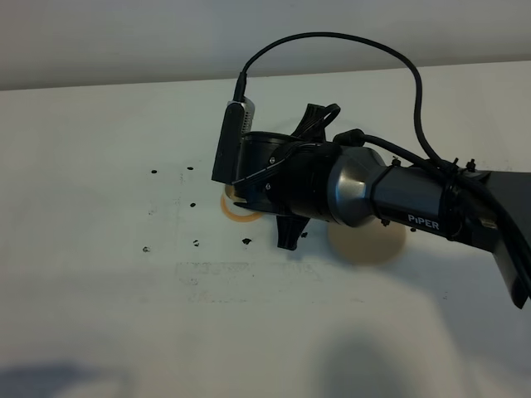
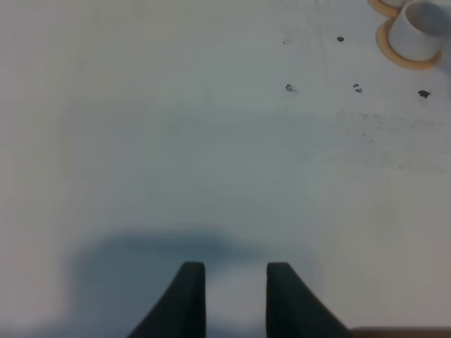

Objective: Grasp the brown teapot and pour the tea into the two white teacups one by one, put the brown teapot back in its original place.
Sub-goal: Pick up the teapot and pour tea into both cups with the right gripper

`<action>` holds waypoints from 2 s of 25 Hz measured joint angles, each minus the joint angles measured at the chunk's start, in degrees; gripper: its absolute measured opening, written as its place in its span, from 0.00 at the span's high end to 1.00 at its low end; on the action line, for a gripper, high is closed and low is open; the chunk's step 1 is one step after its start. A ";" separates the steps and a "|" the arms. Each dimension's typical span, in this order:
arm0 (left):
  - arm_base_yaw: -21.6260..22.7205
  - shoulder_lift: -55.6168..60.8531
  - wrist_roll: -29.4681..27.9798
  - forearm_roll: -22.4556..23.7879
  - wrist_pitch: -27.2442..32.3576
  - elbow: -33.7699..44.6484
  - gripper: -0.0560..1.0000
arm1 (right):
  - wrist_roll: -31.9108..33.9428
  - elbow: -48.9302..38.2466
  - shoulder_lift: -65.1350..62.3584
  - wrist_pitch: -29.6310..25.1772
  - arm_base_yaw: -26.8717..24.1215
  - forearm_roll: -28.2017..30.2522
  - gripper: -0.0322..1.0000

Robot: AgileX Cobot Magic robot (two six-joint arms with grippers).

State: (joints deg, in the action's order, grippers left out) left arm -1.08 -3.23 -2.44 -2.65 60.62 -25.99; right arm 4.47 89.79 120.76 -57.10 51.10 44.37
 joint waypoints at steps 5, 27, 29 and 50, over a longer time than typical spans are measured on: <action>0.00 0.00 0.00 0.00 0.00 0.00 0.75 | -1.17 0.00 0.00 0.90 0.11 1.03 0.88; 0.00 0.00 0.00 0.00 0.00 0.00 0.75 | -3.31 0.00 0.00 -0.60 0.71 6.98 0.88; 0.00 0.00 0.00 0.00 0.00 0.00 0.75 | -3.82 0.00 0.00 -0.60 0.71 6.98 0.88; 0.00 0.00 0.00 0.00 0.00 0.00 0.75 | -8.97 0.00 0.00 -3.06 0.71 8.05 0.88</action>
State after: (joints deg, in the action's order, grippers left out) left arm -1.08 -3.23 -2.44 -2.65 60.62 -25.99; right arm -4.51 89.79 120.76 -60.16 51.81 52.43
